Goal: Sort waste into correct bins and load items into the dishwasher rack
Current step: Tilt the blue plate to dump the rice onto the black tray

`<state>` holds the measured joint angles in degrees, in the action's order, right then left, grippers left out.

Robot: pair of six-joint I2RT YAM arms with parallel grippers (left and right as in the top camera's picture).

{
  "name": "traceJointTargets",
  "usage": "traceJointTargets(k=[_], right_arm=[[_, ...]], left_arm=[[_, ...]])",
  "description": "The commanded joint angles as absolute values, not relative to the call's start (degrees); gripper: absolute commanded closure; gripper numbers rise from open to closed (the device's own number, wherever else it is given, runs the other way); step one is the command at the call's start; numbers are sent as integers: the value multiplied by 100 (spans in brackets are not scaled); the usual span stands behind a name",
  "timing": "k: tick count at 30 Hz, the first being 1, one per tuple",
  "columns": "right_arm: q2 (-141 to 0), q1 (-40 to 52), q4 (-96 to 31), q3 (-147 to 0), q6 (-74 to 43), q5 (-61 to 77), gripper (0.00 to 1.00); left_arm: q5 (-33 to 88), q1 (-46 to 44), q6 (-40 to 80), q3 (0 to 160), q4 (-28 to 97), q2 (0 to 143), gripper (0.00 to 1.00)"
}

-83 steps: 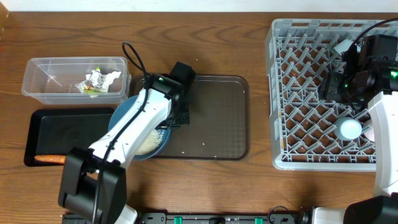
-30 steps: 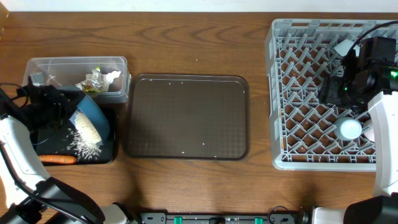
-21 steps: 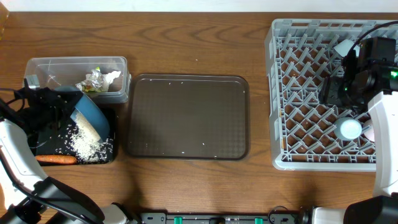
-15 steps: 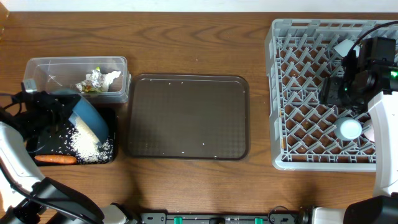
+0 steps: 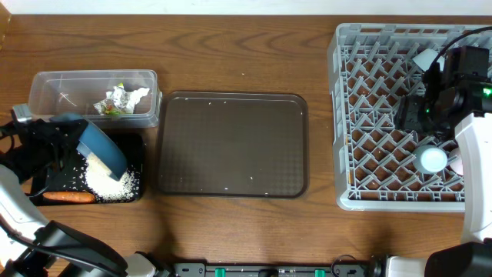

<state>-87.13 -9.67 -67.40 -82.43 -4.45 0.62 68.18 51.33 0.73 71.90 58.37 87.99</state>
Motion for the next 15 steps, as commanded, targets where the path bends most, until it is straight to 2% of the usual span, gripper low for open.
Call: traceJointTargets(k=[1, 3, 5, 11, 13, 14, 15], right_arm=[[-8700, -974, -6775, -8272, -375, 19, 33], [-8700, -974, -6783, -8272, -373, 21, 33], [-8700, -974, -6799, -8272, -373, 19, 33], [-8700, -974, -6862, -8272, -373, -3, 33], [-8700, -974, -6864, -8272, -370, -3, 33], [-8700, -974, -6873, -8272, -373, -3, 33], [-8700, -974, -6884, -8272, -375, -3, 33]], left_arm=[[7124, 5190, -139, 7177, 5782, 8779, 94], [7583, 5253, -366, 7175, 5802, 8777, 94], [7358, 5264, -126, 7172, 5767, 8777, 94], [7699, 5345, -655, 7172, 5961, 8777, 94], [7791, 5358, -425, 7172, 6073, 8779, 94], [7944, 5398, -744, 7172, 6071, 8777, 94], [7669, 5389, -663, 7172, 5966, 8779, 94]])
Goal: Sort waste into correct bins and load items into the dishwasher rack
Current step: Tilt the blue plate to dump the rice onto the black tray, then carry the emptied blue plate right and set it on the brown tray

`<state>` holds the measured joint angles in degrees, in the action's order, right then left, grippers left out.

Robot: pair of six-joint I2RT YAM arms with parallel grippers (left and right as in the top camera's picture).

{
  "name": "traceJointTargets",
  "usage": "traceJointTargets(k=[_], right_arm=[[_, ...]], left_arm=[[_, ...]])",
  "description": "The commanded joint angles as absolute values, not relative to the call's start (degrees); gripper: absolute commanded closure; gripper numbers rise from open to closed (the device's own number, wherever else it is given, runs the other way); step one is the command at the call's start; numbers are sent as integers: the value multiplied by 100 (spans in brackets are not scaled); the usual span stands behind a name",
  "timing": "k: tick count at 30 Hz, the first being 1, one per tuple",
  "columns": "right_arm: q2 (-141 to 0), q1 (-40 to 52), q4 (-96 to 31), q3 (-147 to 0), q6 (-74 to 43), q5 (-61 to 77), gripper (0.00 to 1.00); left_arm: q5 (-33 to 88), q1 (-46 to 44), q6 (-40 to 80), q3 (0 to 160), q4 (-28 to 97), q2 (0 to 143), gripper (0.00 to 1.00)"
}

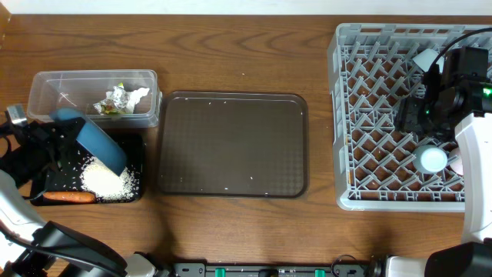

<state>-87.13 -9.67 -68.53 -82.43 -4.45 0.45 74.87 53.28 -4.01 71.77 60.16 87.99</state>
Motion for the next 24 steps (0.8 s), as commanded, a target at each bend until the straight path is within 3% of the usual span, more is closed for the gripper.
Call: traceJointTargets(k=[1, 14, 17, 24], right_arm=[[-8700, -974, -6879, -8272, -375, -3, 33], [-8700, -974, -6969, -8272, -375, -3, 33], [-8700, -974, -6969, -8272, -375, -1, 33], [-8700, -974, -6914, -8272, -379, 1, 33]], left_arm=[[7585, 5378, -445, 7172, 6020, 8781, 94], [7631, 5304, -552, 7172, 6267, 8731, 94], [7627, 4897, -556, 7172, 6479, 8613, 94], [7238, 2987, -281, 7175, 6246, 7902, 94]])
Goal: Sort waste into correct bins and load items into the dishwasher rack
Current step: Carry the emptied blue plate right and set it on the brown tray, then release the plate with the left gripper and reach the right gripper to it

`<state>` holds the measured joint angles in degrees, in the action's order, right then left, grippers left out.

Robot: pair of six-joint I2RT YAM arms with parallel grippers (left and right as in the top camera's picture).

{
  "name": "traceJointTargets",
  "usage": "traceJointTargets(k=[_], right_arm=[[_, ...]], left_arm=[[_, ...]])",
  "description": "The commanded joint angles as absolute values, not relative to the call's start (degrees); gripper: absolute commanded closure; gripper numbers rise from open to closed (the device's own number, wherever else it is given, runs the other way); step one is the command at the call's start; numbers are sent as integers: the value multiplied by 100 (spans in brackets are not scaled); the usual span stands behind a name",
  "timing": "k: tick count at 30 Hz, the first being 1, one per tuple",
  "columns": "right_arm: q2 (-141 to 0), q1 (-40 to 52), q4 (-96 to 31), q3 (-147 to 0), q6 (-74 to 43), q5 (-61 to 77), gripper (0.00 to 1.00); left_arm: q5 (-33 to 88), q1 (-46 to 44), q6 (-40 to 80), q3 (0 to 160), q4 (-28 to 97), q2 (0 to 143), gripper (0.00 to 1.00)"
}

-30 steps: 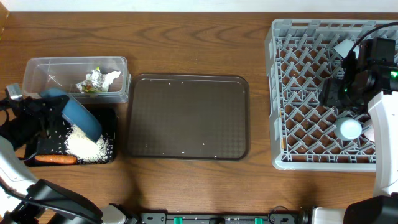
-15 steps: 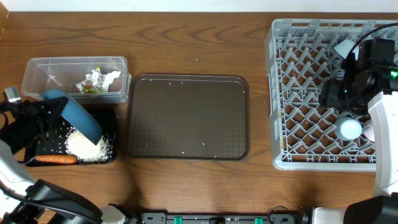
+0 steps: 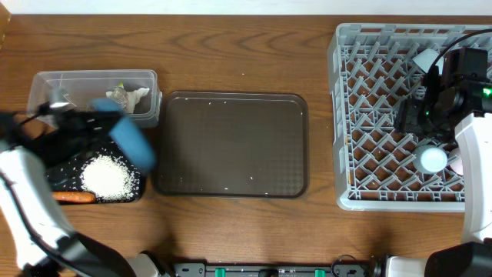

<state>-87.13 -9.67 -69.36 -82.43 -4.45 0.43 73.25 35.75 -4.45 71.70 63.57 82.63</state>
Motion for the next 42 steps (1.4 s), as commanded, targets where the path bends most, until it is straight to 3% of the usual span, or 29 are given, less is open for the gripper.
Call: traceJointTargets(k=[1, 13, 21, 25, 26, 28, 32, 42], right_arm=[[-8700, -974, -6904, -8272, -379, 1, 33], [-8700, -974, -6928, -8272, -381, 5, 33], [-8700, -974, -6945, -8272, -379, 3, 33], [-8700, -974, -6943, -8272, -377, 3, 33], [-8700, -974, -6938, -8272, -377, 3, 33], [-8700, -974, -6914, -8272, -377, 3, 32], [-8700, -972, -6729, -8272, -373, 56, 31], [-8702, -414, -5695, -8272, 93, 2091, 31]], left_arm=[[6912, 2604, -19, 7175, 6023, 7822, 94], [3579, -1463, 1837, 7175, 3483, 8433, 94], [2383, -2842, 1940, 7175, 2757, 9666, 94], [2327, -3122, 1942, 7175, 2512, 10038, 93], [2327, -3157, 1942, 7175, 2508, 10073, 85], [2329, -3164, 1940, 7177, 2543, 10051, 60], [2324, -2904, 1918, 7247, 2790, 9710, 39], [2163, -1153, 1920, 7251, 4812, 8388, 34]])
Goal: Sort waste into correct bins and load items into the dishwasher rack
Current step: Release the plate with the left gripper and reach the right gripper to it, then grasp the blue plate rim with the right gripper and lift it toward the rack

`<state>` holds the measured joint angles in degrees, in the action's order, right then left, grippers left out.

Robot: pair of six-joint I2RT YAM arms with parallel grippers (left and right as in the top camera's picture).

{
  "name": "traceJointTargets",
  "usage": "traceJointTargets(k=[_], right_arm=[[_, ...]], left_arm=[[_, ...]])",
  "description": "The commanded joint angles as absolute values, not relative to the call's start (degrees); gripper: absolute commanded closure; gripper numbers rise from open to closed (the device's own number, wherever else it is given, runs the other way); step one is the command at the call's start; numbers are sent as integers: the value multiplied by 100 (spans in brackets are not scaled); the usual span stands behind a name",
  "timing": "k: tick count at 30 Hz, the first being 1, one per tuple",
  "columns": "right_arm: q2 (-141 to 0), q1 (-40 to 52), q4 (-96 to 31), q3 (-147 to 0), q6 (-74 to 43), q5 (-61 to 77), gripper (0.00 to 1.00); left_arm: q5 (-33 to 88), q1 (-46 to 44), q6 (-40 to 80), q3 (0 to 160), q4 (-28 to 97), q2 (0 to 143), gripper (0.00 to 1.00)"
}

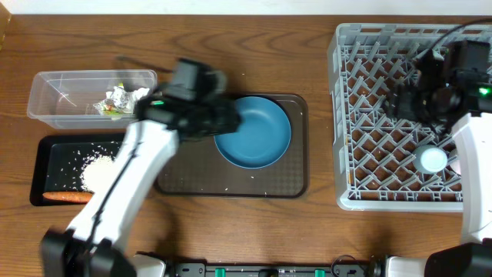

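A blue bowl point(254, 132) is over the right half of the brown tray point(192, 165), its hollow facing up and empty. My left gripper point(221, 123) is shut on the bowl's left rim, with the arm reaching in from the lower left. Whether the bowl rests on the tray or hangs just above it does not show. My right gripper point(400, 104) hovers over the grey dishwasher rack point(342, 115); its fingers are too dark to read. A white cup point(433, 160) stands in the rack's near part.
At the far left, a clear bin point(46, 92) holds crumpled foil and scraps point(119, 100). In front of it a black tray point(46, 154) carries a pile of rice point(96, 173) and a carrot point(68, 197).
My left gripper has carried the blue bowl from the black tray's right edge to over the brown tray, and the bowl now faces up. My right arm has shifted slightly left over the rack.
The left gripper first held the bowl tilted over the black tray beside a pile of rice. It then held the bowl a little higher, later at that tray's right edge, and now over the brown tray. The right arm stayed over the rack.
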<state>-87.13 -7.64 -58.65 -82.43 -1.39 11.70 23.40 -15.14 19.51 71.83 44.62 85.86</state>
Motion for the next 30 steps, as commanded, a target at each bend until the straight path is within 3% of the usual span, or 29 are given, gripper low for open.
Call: traceJointTargets(k=[1, 7, 12, 17, 24, 26, 28, 30], right_arm=[[-8702, -259, -5559, -8272, 93, 2128, 30], [-8903, 1007, -4630, -8272, 86, 1992, 29], [-9535, 1861, -4101, -8272, -213, 1435, 28], [-10379, 2281, -3879, -8272, -585, 1181, 28], [-11480, 2471, -3745, -8272, -1192, 1031, 38], [-11701, 2480, -3754, -8272, -1376, 1057, 45], [-11841, 2484, -3778, -8272, -1437, 1168, 61], [-11880, 2484, -3811, -8272, -1435, 1321, 92]], left_arm=[[2014, -982, 1920, 7251, 5052, 8333, 33], [1170, -183, 1918, 7249, 6198, 8318, 32], [543, -3, 1918, 7249, 6445, 8318, 27], [530, -1, 1918, 7249, 6447, 8315, 26], [528, -1, 1916, 7247, 6626, 8318, 26], [530, -1, 1916, 7244, 6654, 8318, 26], [530, -1, 1916, 7244, 6661, 8318, 26], [530, -1, 1916, 7244, 6659, 8318, 26]])
